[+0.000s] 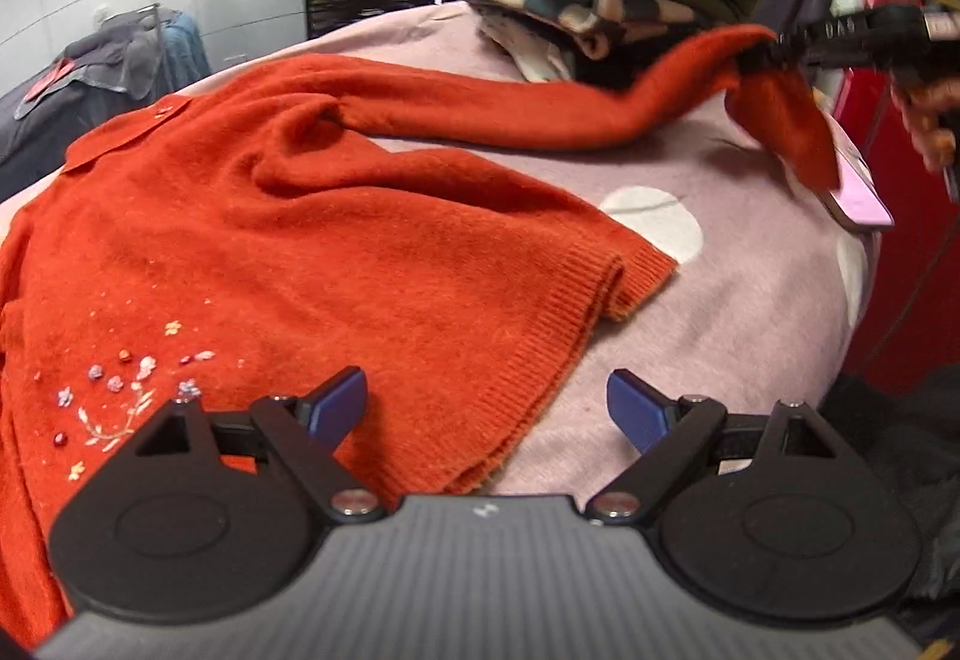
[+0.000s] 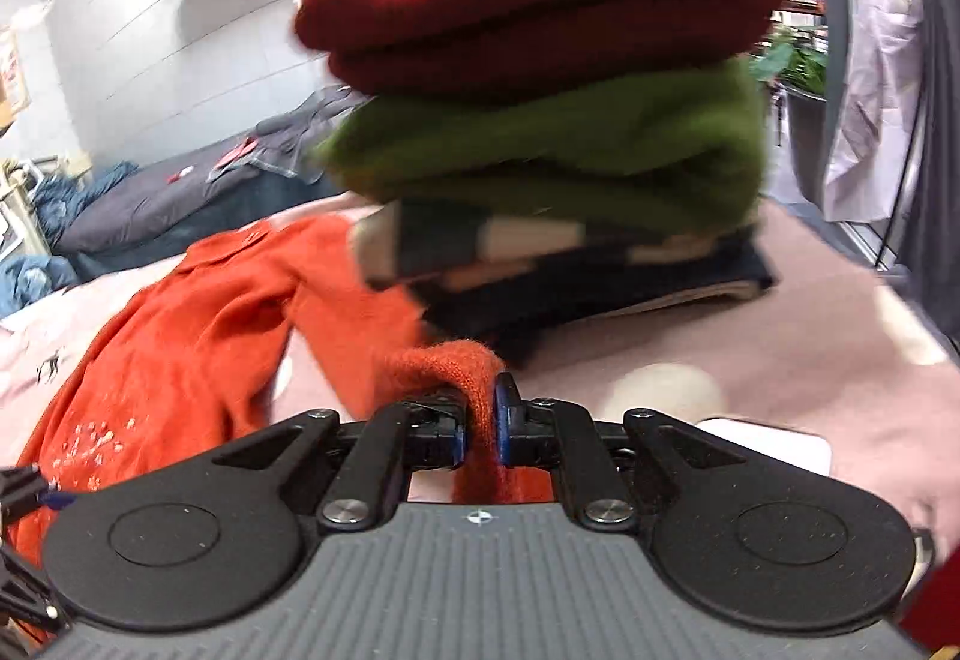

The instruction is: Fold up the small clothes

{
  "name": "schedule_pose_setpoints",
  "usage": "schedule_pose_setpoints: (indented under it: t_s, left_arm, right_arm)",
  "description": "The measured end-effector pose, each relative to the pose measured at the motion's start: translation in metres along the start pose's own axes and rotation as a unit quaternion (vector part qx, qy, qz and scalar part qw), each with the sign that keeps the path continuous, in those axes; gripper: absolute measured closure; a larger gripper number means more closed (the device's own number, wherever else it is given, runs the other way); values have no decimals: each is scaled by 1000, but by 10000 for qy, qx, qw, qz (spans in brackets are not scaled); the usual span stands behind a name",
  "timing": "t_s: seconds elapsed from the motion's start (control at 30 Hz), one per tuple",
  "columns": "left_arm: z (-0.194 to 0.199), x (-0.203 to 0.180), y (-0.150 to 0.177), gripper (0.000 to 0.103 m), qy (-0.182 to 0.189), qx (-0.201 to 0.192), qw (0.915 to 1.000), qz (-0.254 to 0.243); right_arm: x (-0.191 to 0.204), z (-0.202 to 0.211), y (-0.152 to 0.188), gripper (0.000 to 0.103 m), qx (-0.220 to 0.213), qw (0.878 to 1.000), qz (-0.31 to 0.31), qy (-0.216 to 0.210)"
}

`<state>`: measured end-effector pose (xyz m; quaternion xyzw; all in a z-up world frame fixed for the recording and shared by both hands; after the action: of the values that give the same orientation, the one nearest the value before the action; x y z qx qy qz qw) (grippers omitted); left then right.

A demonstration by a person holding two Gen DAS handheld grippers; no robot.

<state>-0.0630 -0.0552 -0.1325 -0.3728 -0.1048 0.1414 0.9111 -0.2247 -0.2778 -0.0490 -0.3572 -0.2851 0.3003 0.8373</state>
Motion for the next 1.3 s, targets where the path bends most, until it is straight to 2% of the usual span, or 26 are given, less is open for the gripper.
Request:
schedule_pose_setpoints:
  t_s: [0.07,0.1,0.13,0.17,0.23,0.3,0.4,0.5,0.57,0.63,0.7,0.73,0.8,0.83,0.87,0.9,0.93,0.97,1.03,1.17,1.3]
  left_arm:
    - [-2,7,0,14,-144,-8,9998,133]
    - [-2,9,1,14,-254,1,9996,119]
    - [-2,11,1,14,-359,-3,9993,77]
    - [-2,10,2,14,-397,-19,9992,29]
    - [-1,6,5,13,-309,-6,9995,-74]
    - [-1,2,8,13,-220,27,9996,-179]
    - [-3,-4,9,13,-149,71,9995,-254]
    - [0,-3,4,13,-65,-17,9999,-87]
    - [2,0,1,13,-13,-81,10000,46]
    - [2,5,0,13,-116,-103,9999,74]
    - [1,14,0,13,-330,-89,9994,99]
    - [0,19,0,13,-417,-89,9989,168]
    - [-2,31,-1,13,-564,-75,9973,462]
    - [-4,37,-2,13,-646,-71,9959,637]
    - [-5,43,-2,12,-712,-72,9943,795]
    - [-7,48,-3,12,-745,-63,9930,912]
    - [-8,52,-3,12,-765,-45,9922,984]
    - [-9,55,-4,12,-791,-32,9916,1026]
    - [-7,59,-7,12,-816,-74,9907,1086]
    - [-3,62,-8,10,-799,-114,9903,1132]
    - [-6,60,-6,9,-747,23,9917,1049]
  right_arm:
    - [4,-14,4,75,180,9997,122,145]
    - [4,-16,1,69,149,9988,242,390]
    - [8,-14,-4,55,-11,9971,381,657]
    - [13,-8,-7,48,-259,9942,579,866]
    - [30,8,-13,1,-835,9855,1118,967]
    - [50,13,-11,0,-942,9833,1458,538]
    - [81,-3,5,1,-641,9822,1751,-227]
    - [104,-28,28,2,-42,9852,1572,-680]
    - [111,-49,46,13,460,9852,1349,-949]
    - [114,-61,60,22,740,9848,1351,-797]
    - [113,-66,71,24,869,9837,1506,-469]
    - [112,-70,74,24,948,9830,1510,-437]
    - [110,-72,78,26,1054,9836,1309,-656]
    - [109,-73,80,33,1119,9826,1246,-807]
    - [111,-73,83,52,1172,9807,1260,-927]
    - [109,-72,82,68,1180,9795,1309,-977]
    - [109,-70,81,93,1158,9797,1311,-981]
    - [107,-66,78,98,1097,9811,1224,-1021]
    - [101,-57,72,98,862,9865,996,-978]
    - [68,-32,42,100,303,9956,747,-472]
    - [35,-26,34,100,317,9983,468,-149]
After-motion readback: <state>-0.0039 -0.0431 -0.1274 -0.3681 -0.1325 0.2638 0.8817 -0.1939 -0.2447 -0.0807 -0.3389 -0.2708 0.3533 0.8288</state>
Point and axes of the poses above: each gripper's, at about its wrist camera, not at the fingertips, and z roughly against the way its jaws point, x to its left, y to its underside, the point moved 7 cm from there along -z, roughly the way its jaws point, and after that the axes turned 11 degrees about -y, right-handed, at the moved point
